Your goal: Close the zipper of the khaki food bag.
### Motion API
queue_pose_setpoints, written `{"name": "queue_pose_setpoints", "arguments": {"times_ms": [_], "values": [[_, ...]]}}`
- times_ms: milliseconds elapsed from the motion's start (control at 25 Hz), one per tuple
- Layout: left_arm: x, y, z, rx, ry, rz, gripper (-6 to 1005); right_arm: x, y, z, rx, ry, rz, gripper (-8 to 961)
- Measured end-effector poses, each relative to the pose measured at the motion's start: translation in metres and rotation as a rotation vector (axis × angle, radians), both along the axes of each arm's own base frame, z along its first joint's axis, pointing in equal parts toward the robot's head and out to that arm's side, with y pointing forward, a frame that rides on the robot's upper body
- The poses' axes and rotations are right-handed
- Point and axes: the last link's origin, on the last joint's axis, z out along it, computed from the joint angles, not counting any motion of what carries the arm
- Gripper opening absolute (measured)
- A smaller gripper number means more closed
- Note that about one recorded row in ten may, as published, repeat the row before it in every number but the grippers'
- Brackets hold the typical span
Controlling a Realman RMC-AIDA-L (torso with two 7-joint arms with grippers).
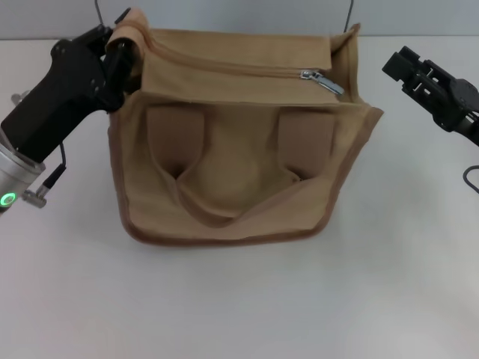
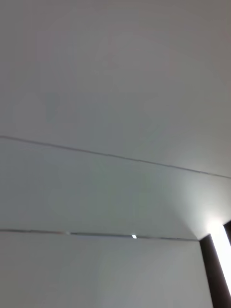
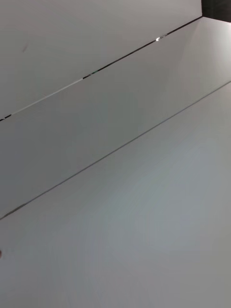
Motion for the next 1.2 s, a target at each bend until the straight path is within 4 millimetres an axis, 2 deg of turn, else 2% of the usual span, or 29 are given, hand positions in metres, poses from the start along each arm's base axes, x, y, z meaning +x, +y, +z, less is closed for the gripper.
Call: {"name": "queue_pose_setpoints", "arguments": {"times_ms": [240,280,440,520,560,680,720,760,880,920,1080,1160,1200], "values": [[-0.025,-0.007,-0.001,0.042,0.03,0.127,30,0.002,-0.001,-0.001,0.034,-0.023,0.004,620],[-0.031,-0.011,0.001,0.052,0.028,0.152,64,0.003,-0.002,-0.003,0.051,-0.034,0.009,657],[-0.054,-0.027,0.009,0.094,0.015,0.243,198,0.004,-0.005,-0.004,0.074,-0.035,0.011,697],[-0.077,-0.048,0.016,0.161,0.002,0.346,276,0.006,-0.006,-0.004,0.097,-0.02,-0.006,718],[-0.077,-0.048,0.016,0.161,0.002,0.346,314,0.007,-0.006,-0.003,0.108,-0.019,-0.01,728],[-0.095,-0.071,0.021,0.235,0.009,0.421,431,0.007,-0.006,-0.003,0.132,-0.03,-0.003,758],[-0.105,-0.085,0.027,0.259,0.005,0.456,478,0.005,-0.006,-0.004,0.139,-0.034,0.009,758],[-0.105,-0.085,0.027,0.259,0.005,0.456,525,0.005,-0.006,-0.004,0.139,-0.034,0.009,758],[-0.115,-0.102,0.036,0.279,0.003,0.48,667,0.003,-0.008,-0.003,0.146,-0.03,0.024,758],[-0.121,-0.113,0.043,0.287,-0.029,0.503,689,0.003,-0.008,-0.004,0.151,-0.029,0.027,758],[-0.126,-0.125,0.055,0.314,-0.055,0.513,779,-0.003,-0.009,-0.009,0.141,-0.024,0.056,758],[-0.121,-0.129,0.057,0.293,-0.017,0.453,801,-0.008,-0.014,-0.011,0.145,-0.036,0.115,758],[-0.118,-0.129,0.057,0.267,0.012,0.414,801,-0.016,-0.021,-0.015,0.147,-0.058,0.208,758]]}}
